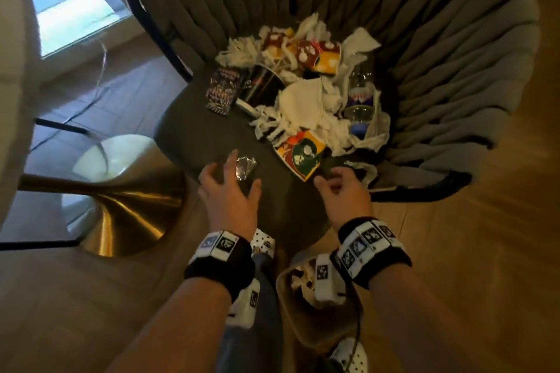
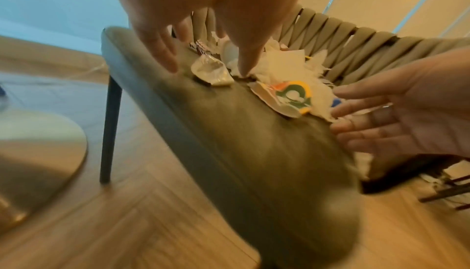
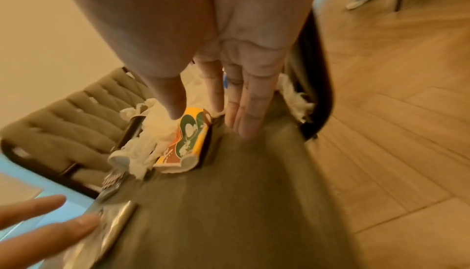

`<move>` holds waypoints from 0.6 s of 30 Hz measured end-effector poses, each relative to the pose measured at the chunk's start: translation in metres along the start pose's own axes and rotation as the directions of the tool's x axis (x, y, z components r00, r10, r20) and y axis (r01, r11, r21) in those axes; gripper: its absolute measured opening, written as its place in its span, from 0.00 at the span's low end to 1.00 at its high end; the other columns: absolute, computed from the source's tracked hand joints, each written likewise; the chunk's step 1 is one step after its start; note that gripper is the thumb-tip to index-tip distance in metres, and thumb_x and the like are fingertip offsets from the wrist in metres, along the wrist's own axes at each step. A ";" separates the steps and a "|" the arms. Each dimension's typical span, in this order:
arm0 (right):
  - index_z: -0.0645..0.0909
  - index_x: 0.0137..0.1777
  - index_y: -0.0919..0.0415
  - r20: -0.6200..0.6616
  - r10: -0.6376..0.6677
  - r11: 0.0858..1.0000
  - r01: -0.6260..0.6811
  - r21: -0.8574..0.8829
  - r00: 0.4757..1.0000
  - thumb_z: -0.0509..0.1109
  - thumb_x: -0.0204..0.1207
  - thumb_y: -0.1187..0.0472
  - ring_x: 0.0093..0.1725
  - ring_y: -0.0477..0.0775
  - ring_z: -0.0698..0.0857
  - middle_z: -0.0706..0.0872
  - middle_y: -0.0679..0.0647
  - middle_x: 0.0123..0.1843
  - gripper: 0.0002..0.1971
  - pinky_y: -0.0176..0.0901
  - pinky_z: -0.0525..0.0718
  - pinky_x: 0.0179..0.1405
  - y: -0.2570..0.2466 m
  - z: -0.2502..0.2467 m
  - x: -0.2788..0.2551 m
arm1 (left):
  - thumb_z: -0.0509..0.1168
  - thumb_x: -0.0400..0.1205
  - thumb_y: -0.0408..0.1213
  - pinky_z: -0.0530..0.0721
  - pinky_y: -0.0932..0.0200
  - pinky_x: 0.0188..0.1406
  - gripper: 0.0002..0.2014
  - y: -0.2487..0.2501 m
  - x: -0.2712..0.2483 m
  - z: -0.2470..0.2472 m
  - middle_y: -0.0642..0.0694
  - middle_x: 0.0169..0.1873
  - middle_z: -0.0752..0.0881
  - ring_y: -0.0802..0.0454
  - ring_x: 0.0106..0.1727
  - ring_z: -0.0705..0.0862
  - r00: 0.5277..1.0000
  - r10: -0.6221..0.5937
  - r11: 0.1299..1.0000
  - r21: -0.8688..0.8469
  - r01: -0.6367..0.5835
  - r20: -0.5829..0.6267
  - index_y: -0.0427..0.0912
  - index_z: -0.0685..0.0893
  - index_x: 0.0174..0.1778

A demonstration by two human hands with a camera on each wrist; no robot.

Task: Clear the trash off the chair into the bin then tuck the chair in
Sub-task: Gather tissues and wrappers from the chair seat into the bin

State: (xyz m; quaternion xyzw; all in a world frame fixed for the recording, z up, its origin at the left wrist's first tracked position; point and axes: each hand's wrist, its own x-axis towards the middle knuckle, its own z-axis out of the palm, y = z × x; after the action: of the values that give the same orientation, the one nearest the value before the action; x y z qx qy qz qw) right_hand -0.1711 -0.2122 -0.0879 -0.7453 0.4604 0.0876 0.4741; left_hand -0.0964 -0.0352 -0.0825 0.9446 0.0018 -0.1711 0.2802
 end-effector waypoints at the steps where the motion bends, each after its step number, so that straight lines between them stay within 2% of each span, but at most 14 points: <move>1: 0.73 0.70 0.55 -0.012 0.043 0.999 -0.043 0.001 0.999 0.70 0.75 0.41 0.60 0.57 0.83 0.85 0.53 0.60 0.28 0.48 0.81 0.56 -0.015 0.007 0.014 | 0.70 0.81 0.50 0.73 0.42 0.73 0.34 0.005 0.019 -0.003 0.42 0.80 0.56 0.37 0.77 0.63 0.999 -0.016 0.997 0.074 0.012 0.052 0.65 0.61 0.81; 3: 0.71 0.71 0.57 -0.041 0.129 0.992 -0.128 0.012 0.991 0.74 0.70 0.39 0.63 0.61 0.82 0.84 0.56 0.63 0.35 0.52 0.80 0.59 -0.035 0.023 0.037 | 0.68 0.82 0.53 0.75 0.40 0.70 0.32 0.006 0.049 -0.001 0.41 0.79 0.57 0.34 0.74 0.65 0.987 0.005 0.969 0.242 -0.044 0.160 0.62 0.64 0.81; 4: 0.70 0.72 0.57 -0.065 0.165 0.986 -0.164 0.025 0.984 0.76 0.68 0.40 0.64 0.62 0.82 0.83 0.57 0.65 0.37 0.53 0.80 0.61 -0.041 0.030 0.044 | 0.67 0.82 0.53 0.75 0.41 0.69 0.29 0.003 0.059 0.002 0.41 0.77 0.59 0.35 0.73 0.66 0.980 0.024 0.954 0.289 -0.081 0.196 0.58 0.67 0.80; 7: 0.71 0.73 0.56 -0.074 0.280 0.956 -0.271 0.114 0.957 0.79 0.69 0.50 0.66 0.61 0.82 0.83 0.56 0.67 0.34 0.52 0.79 0.63 -0.049 0.038 0.048 | 0.64 0.86 0.47 0.79 0.52 0.64 0.20 -0.010 0.075 0.004 0.42 0.71 0.69 0.44 0.68 0.75 0.961 0.111 0.963 0.210 -0.167 0.252 0.49 0.75 0.73; 9: 0.76 0.69 0.56 0.006 0.312 0.942 -0.310 0.128 0.950 0.76 0.72 0.52 0.65 0.59 0.82 0.84 0.54 0.62 0.26 0.51 0.79 0.61 -0.054 0.032 0.033 | 0.60 0.87 0.42 0.78 0.65 0.52 0.15 -0.013 0.081 -0.004 0.45 0.64 0.76 0.52 0.58 0.81 0.958 0.128 0.977 0.133 -0.166 0.257 0.46 0.76 0.70; 10: 0.78 0.66 0.56 0.043 0.286 0.952 -0.289 0.100 0.957 0.75 0.74 0.52 0.64 0.58 0.82 0.84 0.53 0.60 0.22 0.51 0.79 0.61 -0.058 0.027 0.024 | 0.59 0.88 0.41 0.77 0.68 0.47 0.13 -0.012 0.084 -0.010 0.46 0.61 0.80 0.56 0.54 0.81 0.962 0.115 0.987 0.080 -0.139 0.248 0.46 0.76 0.68; 11: 0.80 0.64 0.55 0.061 0.235 0.970 -0.238 0.057 0.970 0.74 0.75 0.53 0.65 0.57 0.81 0.83 0.53 0.60 0.19 0.52 0.79 0.63 -0.062 0.021 0.016 | 0.58 0.88 0.39 0.77 0.68 0.45 0.12 -0.010 0.088 -0.015 0.48 0.58 0.82 0.58 0.52 0.81 0.966 0.112 0.993 0.018 -0.120 0.231 0.46 0.76 0.67; 13: 0.81 0.62 0.53 0.030 0.060 0.983 -0.053 -0.175 0.998 0.75 0.73 0.54 0.71 0.57 0.74 0.76 0.53 0.67 0.17 0.55 0.74 0.71 -0.075 0.009 0.013 | 0.58 0.87 0.36 0.85 0.60 0.49 0.12 0.002 0.101 -0.025 0.50 0.54 0.83 0.60 0.50 0.83 0.979 0.143 0.988 -0.083 -0.133 0.142 0.46 0.76 0.66; 15: 0.83 0.61 0.52 -0.001 -0.147 0.907 0.135 -0.398 0.989 0.77 0.70 0.52 0.76 0.60 0.63 0.67 0.54 0.75 0.18 0.59 0.66 0.77 -0.093 -0.002 0.028 | 0.60 0.86 0.37 0.88 0.50 0.52 0.12 0.022 0.120 -0.032 0.51 0.54 0.80 0.59 0.49 0.82 0.988 0.151 0.978 -0.148 -0.145 0.034 0.47 0.76 0.65; 16: 0.84 0.60 0.51 -0.008 -0.214 0.876 0.188 -0.444 0.977 0.78 0.69 0.51 0.78 0.62 0.59 0.64 0.55 0.78 0.19 0.61 0.63 0.77 -0.103 -0.005 0.041 | 0.61 0.85 0.41 0.87 0.48 0.55 0.13 0.036 0.131 -0.034 0.50 0.56 0.79 0.56 0.53 0.82 0.991 0.133 0.976 -0.179 -0.127 0.018 0.47 0.75 0.65; 18: 0.84 0.61 0.51 0.016 -0.252 0.851 0.229 -0.473 0.968 0.77 0.70 0.49 0.78 0.64 0.57 0.63 0.56 0.80 0.19 0.61 0.61 0.76 -0.121 -0.009 0.071 | 0.65 0.83 0.52 0.79 0.47 0.67 0.22 0.061 0.154 -0.033 0.47 0.66 0.74 0.47 0.67 0.76 0.993 0.092 0.979 -0.190 -0.076 0.079 0.49 0.72 0.70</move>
State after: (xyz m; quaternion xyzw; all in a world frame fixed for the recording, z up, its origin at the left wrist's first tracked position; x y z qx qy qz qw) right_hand -0.0405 -0.2463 -0.0475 -0.8916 0.3392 0.1196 0.2751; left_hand 0.0651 -0.0831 -0.0741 0.9049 -0.0344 -0.1993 0.3745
